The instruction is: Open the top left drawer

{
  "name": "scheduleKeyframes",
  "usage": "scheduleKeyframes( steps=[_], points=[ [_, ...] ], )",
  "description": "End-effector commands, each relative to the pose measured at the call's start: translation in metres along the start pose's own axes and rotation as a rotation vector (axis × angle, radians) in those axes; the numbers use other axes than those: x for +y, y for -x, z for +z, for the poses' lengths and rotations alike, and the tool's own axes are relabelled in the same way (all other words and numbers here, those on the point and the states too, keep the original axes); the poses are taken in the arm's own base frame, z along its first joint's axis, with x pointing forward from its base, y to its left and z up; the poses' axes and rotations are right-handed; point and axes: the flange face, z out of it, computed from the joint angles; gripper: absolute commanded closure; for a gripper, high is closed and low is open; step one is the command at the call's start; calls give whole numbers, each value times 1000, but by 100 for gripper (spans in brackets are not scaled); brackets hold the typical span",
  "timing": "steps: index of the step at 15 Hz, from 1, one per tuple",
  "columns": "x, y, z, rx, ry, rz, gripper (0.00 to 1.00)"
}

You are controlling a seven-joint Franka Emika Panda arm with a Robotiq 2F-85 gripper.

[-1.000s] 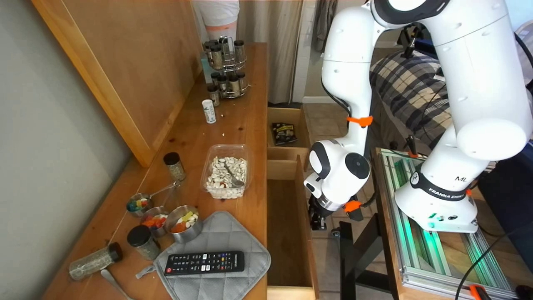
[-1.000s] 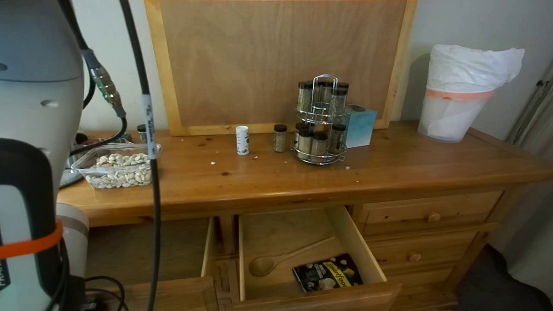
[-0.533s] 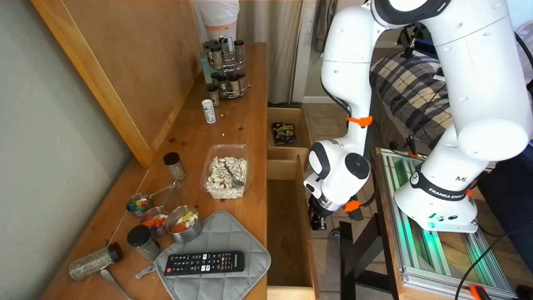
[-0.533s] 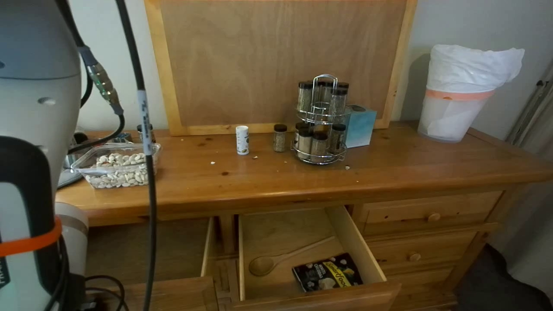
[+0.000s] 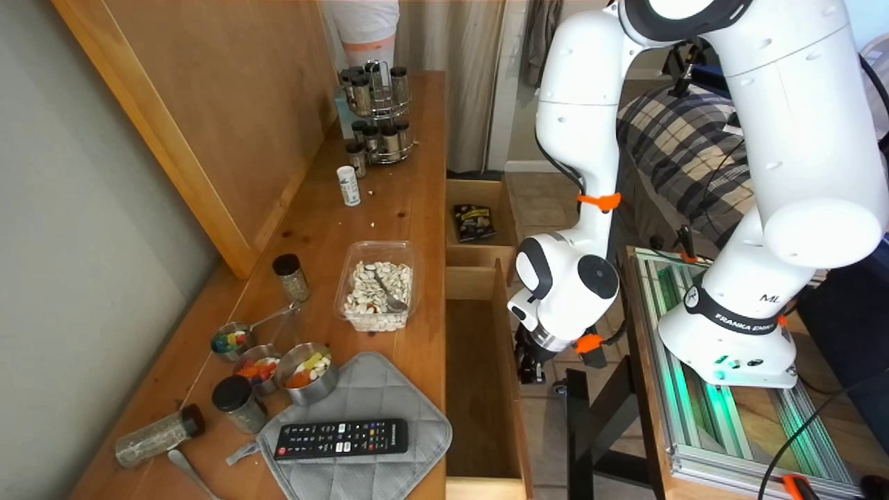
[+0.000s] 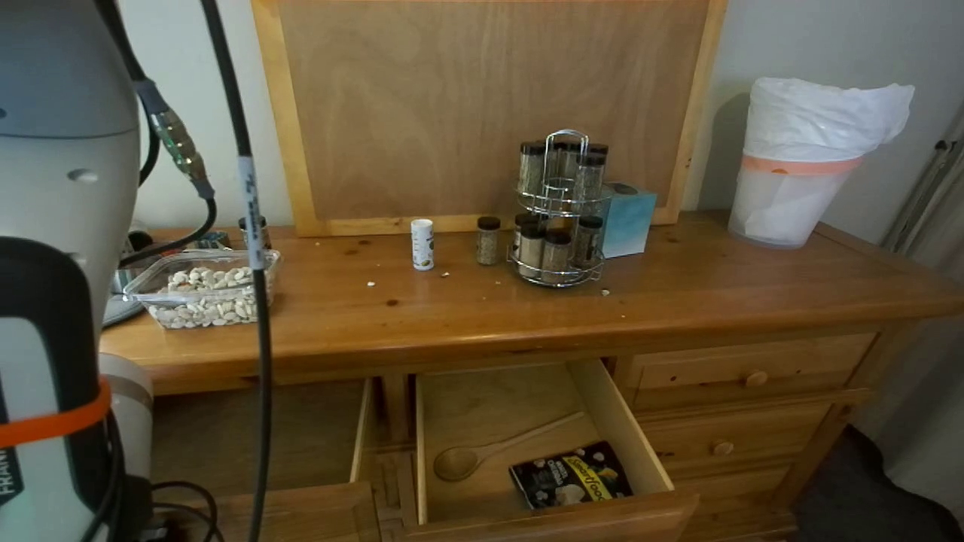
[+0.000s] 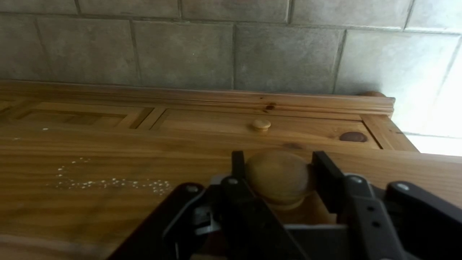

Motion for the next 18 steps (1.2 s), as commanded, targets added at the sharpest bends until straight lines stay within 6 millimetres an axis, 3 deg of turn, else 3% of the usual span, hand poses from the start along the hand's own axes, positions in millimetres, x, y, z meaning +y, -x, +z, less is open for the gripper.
scheduleKeyframes(
  steps=[1, 2, 3, 4, 7, 13, 16, 18],
  points=[
    [-19, 38, -6, -63, -69, -14, 76],
    [-18, 38, -7, -56, -65, -12, 76],
    [-18, 37, -7, -51, -62, -9, 26],
    [-17, 38, -8, -51, -55, -12, 25],
    [-26, 60, -16, -99, -74, -22, 4],
    [-26, 96, -41, -169, -73, -7, 0],
    [-13, 77, -35, -164, -52, 44, 0],
    [1, 80, -50, -154, -23, 87, 0]
  ],
)
